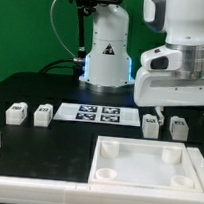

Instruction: Assemble one leg

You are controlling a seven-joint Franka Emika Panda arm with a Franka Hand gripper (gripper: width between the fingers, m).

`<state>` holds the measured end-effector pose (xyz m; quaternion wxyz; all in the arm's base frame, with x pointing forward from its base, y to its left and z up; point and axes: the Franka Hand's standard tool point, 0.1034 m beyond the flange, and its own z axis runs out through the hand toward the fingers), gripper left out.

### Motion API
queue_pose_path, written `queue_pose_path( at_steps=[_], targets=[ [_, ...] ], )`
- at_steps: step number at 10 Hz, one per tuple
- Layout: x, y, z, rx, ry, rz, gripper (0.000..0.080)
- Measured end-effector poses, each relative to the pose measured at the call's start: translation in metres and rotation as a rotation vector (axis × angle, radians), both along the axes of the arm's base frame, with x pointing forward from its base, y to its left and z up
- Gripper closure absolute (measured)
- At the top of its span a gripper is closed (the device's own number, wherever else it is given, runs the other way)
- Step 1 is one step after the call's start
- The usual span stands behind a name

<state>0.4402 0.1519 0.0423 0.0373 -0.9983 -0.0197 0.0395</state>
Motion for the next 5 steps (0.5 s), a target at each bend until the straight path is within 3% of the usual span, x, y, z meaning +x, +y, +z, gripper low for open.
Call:
queue_pose_path(
  at_steps=[2, 4, 5],
  targets=[
    [0.0, 0.002, 0.001, -0.003, 0.02, -0.007, 0.0151],
    [-0.006, 0.013, 0.003, -0.03, 0.28, -0.029, 0.0151],
    [-0.008, 0.014, -0.003, -0.034, 0.356, -0.032, 0.0151]
  ],
)
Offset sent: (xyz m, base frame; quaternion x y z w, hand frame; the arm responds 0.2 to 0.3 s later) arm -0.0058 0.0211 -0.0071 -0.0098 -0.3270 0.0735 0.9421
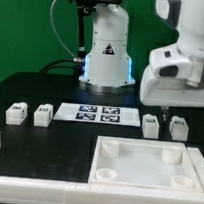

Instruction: Assemble one leg

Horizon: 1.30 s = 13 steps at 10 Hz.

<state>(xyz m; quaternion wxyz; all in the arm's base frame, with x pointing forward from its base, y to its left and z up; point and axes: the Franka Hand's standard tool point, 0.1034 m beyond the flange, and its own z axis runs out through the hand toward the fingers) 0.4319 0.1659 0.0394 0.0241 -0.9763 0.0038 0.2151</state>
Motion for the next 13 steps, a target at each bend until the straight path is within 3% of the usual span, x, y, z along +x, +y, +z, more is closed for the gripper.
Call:
queue_pose_path(
  at_steps=[3, 5, 7, 11, 13],
  targets=[
    [-0.014, -0.004, -0.01, -0.006, 0.244, 0.015, 0.0151],
    [-0.013, -0.005, -0.011, -0.01, 0.371, 0.023, 0.0151],
    [-0.013, -0.003, -0.013, -0.011, 0.365, 0.02, 0.0151],
    [-0.033, 0.004, -0.031, -0.032, 0.434, 0.012, 0.0151],
    [-0.037, 0.003, -0.034, -0.032, 0.444, 0.015, 0.0151]
  ],
)
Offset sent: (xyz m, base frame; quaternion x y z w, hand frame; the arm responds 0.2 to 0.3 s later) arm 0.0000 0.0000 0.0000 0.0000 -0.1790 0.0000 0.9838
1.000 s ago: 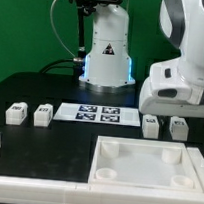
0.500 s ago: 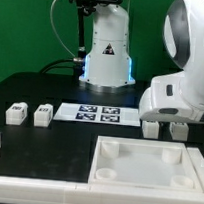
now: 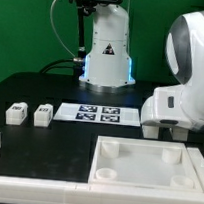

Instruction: Assemble one leg

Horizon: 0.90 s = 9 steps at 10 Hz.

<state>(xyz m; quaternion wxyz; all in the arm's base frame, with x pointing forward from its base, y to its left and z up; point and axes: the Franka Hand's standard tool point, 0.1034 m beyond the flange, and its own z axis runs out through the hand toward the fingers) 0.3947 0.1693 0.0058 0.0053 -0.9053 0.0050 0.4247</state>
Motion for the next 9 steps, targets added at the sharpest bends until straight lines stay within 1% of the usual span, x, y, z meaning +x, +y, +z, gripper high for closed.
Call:
queue_pose_path(
  at_steps=[1, 2, 3, 4, 9],
  targets=[
    [0.0002, 0.0, 0.0, 0.0, -0.001, 0.0, 0.0178],
    [0.0002, 0.0, 0.0, 0.0, -0.001, 0.0, 0.0178],
    [0.0002, 0.0, 0.0, 0.0, -0.001, 0.0, 0.0352],
    [0.0002, 0.0, 0.0, 0.0, -0.001, 0.0, 0.0511],
    [0.0003, 0.0, 0.0, 0.0, -0.001, 0.0, 0.0508]
  ],
)
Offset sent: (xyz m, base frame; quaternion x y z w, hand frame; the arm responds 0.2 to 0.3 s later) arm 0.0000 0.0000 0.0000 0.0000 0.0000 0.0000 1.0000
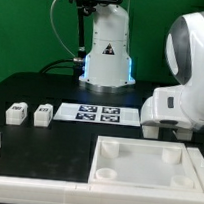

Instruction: Assemble one leg

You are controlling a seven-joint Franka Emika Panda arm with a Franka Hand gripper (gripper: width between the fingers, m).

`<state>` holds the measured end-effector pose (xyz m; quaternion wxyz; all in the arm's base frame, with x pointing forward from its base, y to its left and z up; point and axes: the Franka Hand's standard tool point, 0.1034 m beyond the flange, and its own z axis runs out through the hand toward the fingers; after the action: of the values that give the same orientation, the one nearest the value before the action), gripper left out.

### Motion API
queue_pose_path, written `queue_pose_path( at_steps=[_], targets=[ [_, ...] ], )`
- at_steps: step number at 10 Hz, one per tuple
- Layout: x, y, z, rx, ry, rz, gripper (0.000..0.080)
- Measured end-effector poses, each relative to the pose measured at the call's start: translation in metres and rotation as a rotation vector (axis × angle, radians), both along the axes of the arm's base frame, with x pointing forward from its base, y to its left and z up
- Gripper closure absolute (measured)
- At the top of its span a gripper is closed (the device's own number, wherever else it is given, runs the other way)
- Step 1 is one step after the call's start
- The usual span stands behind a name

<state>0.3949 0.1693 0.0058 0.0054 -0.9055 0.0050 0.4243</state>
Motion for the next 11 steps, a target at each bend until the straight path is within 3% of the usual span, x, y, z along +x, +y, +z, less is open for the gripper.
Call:
queue_pose_path(
  at_steps=[1, 2, 3, 4, 5, 6, 7, 9, 11],
  targets=[
    [0.002, -0.002, 0.002, 0.012, 0.0, 0.014, 0.0508],
    [0.015, -0.011, 0.025, 0.055, 0.004, 0.052, 0.0508],
    [0.025, -0.017, 0.053, 0.06, -0.011, 0.057, 0.0508],
    [0.025, -0.02, 0.073, 0.055, -0.025, 0.062, 0.0508],
    [0.023, -0.02, 0.083, 0.054, -0.064, 0.065, 0.0508],
    [0.02, -0.02, 0.082, 0.053, -0.069, 0.064, 0.0507],
    [0.027, -0.018, 0.078, 0.058, -0.119, 0.058, 0.0507],
    [0.04, -0.021, 0.08, 0.074, -0.356, 0.053, 0.0507],
    [0.093, -0.045, 0.11, 0.107, -0.484, 0.06, 0.0507]
  ],
)
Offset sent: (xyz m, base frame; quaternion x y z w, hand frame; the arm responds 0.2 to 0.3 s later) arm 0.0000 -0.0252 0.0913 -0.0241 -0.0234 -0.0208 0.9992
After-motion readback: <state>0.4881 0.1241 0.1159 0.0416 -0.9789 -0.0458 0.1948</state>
